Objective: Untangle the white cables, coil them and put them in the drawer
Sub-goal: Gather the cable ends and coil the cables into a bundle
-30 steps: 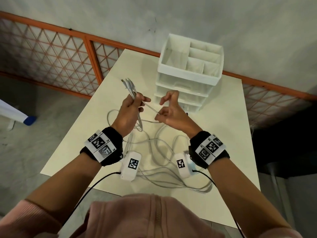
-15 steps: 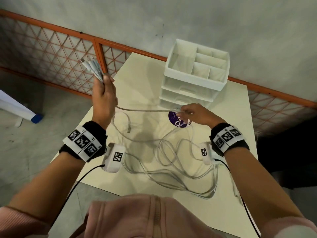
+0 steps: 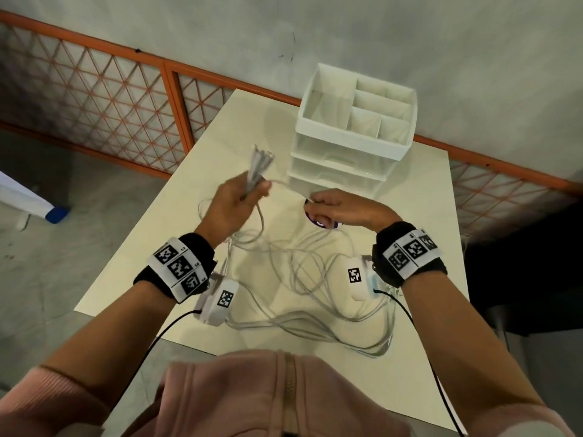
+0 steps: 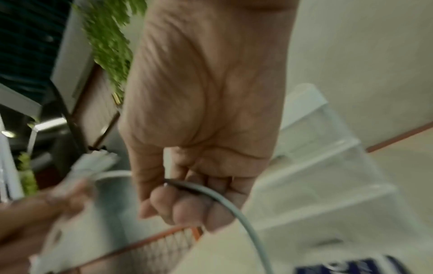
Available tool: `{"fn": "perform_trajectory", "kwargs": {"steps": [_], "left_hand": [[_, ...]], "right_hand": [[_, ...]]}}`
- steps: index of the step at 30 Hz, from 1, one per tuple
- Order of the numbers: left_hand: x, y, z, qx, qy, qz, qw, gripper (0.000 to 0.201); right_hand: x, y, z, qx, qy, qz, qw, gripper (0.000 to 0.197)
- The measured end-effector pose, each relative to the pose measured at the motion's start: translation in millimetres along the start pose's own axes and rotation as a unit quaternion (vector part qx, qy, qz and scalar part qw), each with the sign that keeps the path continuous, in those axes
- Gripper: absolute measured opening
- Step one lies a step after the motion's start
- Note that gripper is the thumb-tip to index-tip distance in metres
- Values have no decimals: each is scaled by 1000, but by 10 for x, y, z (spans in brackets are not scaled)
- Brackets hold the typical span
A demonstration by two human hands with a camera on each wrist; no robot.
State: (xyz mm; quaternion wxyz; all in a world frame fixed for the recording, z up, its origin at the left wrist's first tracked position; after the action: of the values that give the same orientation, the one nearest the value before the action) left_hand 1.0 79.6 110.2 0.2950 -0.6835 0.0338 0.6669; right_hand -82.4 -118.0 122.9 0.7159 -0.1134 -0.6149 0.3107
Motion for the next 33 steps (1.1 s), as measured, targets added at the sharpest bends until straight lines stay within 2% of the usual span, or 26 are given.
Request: {"fn": "perform_trajectory", "kwargs": {"steps": [2, 4, 7, 9, 11, 12, 14, 16, 19, 20, 22, 25, 28, 30, 32, 33], "left_hand": [[78, -163, -72, -87, -16, 51, 995, 15], [163, -252, -108, -158, -28, 47, 986, 17], [304, -247, -75, -221, -88, 29, 971, 19], [380, -217, -60, -227, -126, -3, 966, 15], [367, -210, -56, -222, -128, -29, 966, 12], [318, -195, -46, -215, -105, -33, 970, 17], [181, -122, -28, -184, -36, -31, 982, 29], [29, -12, -1, -93, 7, -7, 996, 29], [-94, 210, 71, 91, 39, -44, 994, 19], [-91, 262, 87, 127, 47, -51, 990, 13], [-42, 299, 96, 138, 43, -58, 988, 18], [-6, 218, 70, 37, 36, -36, 998, 23], [-37, 12, 16, -96, 43, -20, 994, 26], [-14, -146, -43, -150, 45, -29, 987, 27], [39, -270, -104, -179, 41, -47, 982, 29], [65, -311, -125, -181, 34, -56, 981, 29]], "right_hand": [[-316, 51, 115, 49, 53, 22, 997, 31], [-576, 117, 205, 72, 77, 42, 993, 32], [-663, 107, 255, -2, 60, 37, 997, 28], [-549, 28, 264, -82, 26, 4, 996, 25], [-353, -90, 265, -147, -3, 37, 988, 24], [-238, -140, 267, -160, -14, 68, 985, 23], [-21, -175, 245, -139, -29, 117, 983, 22], [154, -141, 180, -99, -43, 133, 985, 22], [364, -99, 155, -107, -87, 110, 984, 24], [411, -112, 165, -118, -102, 93, 983, 24], [404, -155, 219, -124, -106, 52, 985, 23], [84, -133, 344, -84, -37, 11, 996, 17], [-473, -44, 488, -28, 43, 68, 996, 20], [-834, 23, 609, 11, 115, 122, 986, 23], [-1103, 55, 745, -3, 176, 149, 973, 24], [-1195, 41, 796, -35, 179, 152, 971, 27]]}}
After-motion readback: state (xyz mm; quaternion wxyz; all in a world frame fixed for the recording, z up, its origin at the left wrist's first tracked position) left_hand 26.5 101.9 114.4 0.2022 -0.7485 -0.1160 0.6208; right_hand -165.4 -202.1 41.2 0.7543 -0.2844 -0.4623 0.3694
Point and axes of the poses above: each hand's wrist, its own z-axis away from the middle knuckle, its own y-axis out of the palm, x = y × z, the point moved 2 cm from there along -z, towards the middle knuckle, and after that the axes turned 14 degrees about -y, right-handed, at the moved point
